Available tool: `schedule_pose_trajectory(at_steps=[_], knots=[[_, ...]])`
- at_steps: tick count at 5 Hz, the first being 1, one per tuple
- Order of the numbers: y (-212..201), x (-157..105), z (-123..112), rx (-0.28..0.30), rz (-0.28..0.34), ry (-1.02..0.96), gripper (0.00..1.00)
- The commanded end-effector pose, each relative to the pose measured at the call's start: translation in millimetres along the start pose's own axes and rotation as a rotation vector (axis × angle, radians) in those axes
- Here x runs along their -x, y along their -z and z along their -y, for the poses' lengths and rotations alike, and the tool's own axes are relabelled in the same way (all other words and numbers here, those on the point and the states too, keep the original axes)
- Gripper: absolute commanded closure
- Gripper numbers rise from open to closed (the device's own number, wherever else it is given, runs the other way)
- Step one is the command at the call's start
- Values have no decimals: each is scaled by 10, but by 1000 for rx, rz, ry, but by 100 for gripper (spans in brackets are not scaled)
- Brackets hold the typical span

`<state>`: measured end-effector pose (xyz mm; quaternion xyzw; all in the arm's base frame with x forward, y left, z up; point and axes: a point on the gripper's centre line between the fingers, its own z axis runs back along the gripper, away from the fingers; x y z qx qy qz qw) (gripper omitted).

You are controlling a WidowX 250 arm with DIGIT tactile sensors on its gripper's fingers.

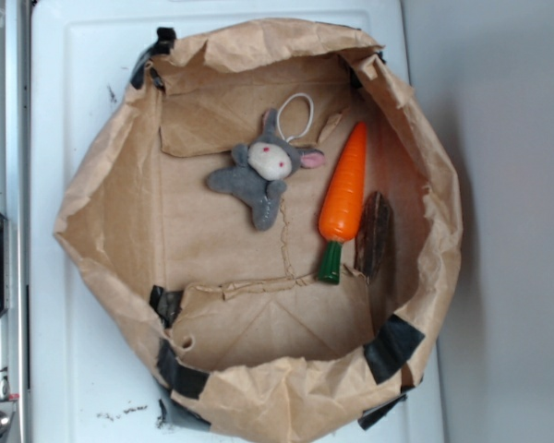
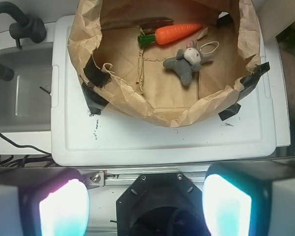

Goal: Grab the gray animal.

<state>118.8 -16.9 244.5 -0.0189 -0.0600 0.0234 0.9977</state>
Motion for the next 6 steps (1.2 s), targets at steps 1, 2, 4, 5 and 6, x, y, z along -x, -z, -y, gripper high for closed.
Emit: schedule_pose_trajectory(at_steps=[1, 2, 4, 5, 6], knots=[[0, 0, 0, 0, 0, 0, 0], [143, -490, -69, -22, -9, -133, 0], [340, -966, -152, -72, -40, -184, 0], [340, -966, -152, -72, -40, -184, 0], [340, -966, -152, -72, -40, -184, 0]])
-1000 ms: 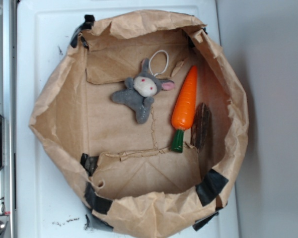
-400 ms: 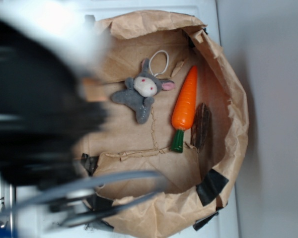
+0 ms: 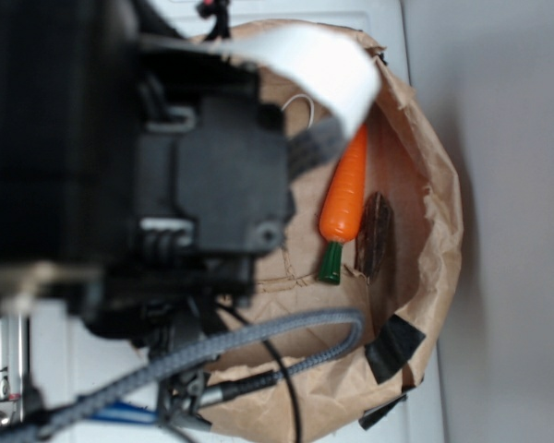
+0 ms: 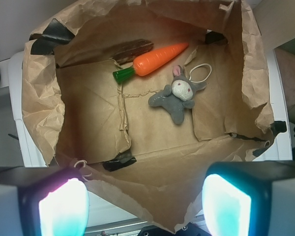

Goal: Grab the gray animal.

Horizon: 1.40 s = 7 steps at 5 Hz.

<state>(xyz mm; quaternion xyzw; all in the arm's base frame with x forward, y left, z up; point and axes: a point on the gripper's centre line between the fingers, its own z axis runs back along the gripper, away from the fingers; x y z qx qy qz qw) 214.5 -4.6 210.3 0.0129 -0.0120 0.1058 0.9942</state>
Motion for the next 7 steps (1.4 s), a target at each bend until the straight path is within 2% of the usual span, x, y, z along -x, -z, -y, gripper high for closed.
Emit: schedule_pose_trajectory(at_steps=[1, 3, 5, 6, 7], knots=[[-111, -50, -58, 8, 50, -23, 0], [499, -266, 7, 27, 167, -86, 0], [1029, -543, -117, -40, 110, -111, 0], [1218, -700, -192, -80, 106, -138, 0], [1346, -807, -298, -94, 105, -176, 0]])
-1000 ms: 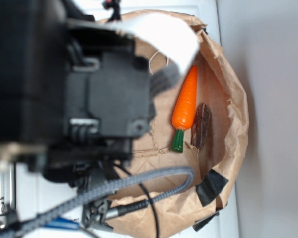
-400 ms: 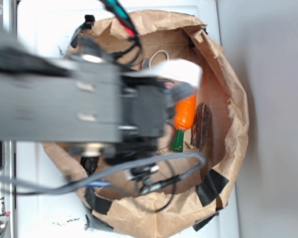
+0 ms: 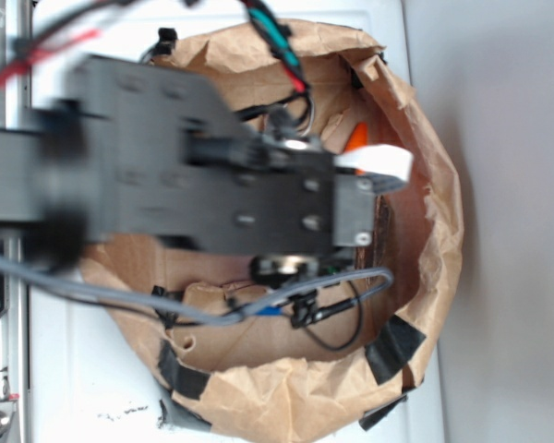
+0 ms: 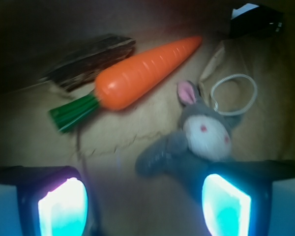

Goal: Grab the gray animal.

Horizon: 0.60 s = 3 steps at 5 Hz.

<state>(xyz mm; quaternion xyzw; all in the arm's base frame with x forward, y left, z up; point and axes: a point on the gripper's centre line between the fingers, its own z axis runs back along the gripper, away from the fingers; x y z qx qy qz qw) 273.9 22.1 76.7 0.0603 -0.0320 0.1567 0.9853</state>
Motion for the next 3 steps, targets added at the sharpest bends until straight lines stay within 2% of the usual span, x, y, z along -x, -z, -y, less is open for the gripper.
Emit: schedule_pose_trajectory(at_steps=[1, 2, 3], knots=[[174, -259, -137, 10, 62, -19, 0], [342, -393, -181, -88, 56, -103, 0], [368, -418, -225, -148, 67, -135, 0]])
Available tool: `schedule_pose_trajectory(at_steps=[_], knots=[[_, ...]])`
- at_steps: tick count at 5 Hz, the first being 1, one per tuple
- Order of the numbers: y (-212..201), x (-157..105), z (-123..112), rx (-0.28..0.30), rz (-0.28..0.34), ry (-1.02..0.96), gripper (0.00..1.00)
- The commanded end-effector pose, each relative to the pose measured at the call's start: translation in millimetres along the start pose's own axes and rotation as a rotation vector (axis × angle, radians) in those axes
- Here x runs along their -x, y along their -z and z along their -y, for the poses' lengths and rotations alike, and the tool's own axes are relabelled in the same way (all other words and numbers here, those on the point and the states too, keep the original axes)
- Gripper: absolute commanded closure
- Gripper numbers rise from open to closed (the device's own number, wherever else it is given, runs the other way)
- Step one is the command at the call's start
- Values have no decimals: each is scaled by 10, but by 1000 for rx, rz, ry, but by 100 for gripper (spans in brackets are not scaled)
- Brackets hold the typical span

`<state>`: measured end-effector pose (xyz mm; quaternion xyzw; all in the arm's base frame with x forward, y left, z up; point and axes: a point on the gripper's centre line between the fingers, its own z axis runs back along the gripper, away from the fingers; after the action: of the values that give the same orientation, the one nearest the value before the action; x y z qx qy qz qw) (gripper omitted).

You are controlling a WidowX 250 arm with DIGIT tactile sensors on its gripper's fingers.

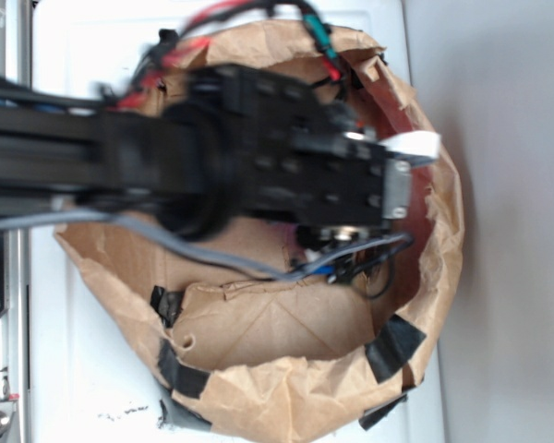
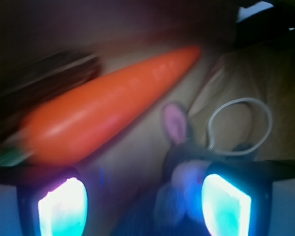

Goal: Grab the gray animal.

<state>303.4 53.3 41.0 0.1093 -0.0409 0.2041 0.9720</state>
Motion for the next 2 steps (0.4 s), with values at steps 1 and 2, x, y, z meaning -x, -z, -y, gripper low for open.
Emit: schedule_pose_trajectory(at_steps=[1, 2], knots=[[-23, -40, -46, -72, 62, -41, 0], [-119, 30, -57, -49, 73, -12, 0]])
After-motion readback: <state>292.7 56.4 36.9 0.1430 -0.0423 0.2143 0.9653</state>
